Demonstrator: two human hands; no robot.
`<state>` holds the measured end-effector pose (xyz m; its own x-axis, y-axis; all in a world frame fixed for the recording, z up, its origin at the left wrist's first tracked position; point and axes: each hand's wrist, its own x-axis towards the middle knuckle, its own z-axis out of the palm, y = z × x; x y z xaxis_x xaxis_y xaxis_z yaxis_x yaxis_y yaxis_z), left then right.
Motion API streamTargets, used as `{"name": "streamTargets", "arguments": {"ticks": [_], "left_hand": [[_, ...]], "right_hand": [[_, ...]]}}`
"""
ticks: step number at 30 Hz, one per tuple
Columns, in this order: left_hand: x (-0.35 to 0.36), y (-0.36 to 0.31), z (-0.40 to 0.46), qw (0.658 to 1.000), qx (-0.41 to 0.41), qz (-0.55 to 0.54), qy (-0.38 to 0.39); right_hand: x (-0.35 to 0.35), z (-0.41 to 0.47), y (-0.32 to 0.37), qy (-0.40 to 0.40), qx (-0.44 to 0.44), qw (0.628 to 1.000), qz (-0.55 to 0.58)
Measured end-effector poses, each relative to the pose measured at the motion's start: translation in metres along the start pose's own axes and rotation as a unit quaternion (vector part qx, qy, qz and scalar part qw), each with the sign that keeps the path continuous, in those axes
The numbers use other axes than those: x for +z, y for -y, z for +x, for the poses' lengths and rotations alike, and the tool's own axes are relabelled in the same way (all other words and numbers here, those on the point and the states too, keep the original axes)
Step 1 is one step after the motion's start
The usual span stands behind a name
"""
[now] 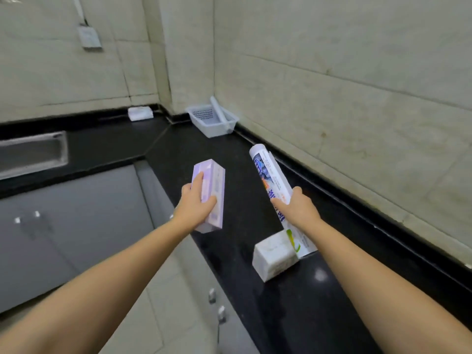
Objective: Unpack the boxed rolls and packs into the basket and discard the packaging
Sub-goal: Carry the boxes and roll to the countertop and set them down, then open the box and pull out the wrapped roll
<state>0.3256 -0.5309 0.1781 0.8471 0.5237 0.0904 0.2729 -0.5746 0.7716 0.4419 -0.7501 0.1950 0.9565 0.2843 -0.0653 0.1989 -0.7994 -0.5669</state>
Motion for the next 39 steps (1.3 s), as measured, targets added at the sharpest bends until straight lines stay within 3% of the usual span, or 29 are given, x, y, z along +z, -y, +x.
{"name": "streamTargets", "arguments": {"ticks": [11,23,32,39], "left_hand": [[-0.145,0.157,0.156,0.997,-0.013,0.059,0.053],[-0.110,0.227,0.366,0.971,0.010,0.132,0.200],[-0.070,0.245,0.509,0.917,0.111,0.242,0.296],[-0.035,0.263,0.600,0.805,0.294,0.291,0.424]], "right_hand": [[0.154,0.113,0.187,0.052,0.044,0.997,0.022],[0.235,0.287,0.204,0.047,0.162,0.986,-0.012],[0.276,0.381,0.224,0.014,0.228,0.971,-0.068],[0.303,0.402,0.231,-0.035,0.308,0.946,-0.097]]}}
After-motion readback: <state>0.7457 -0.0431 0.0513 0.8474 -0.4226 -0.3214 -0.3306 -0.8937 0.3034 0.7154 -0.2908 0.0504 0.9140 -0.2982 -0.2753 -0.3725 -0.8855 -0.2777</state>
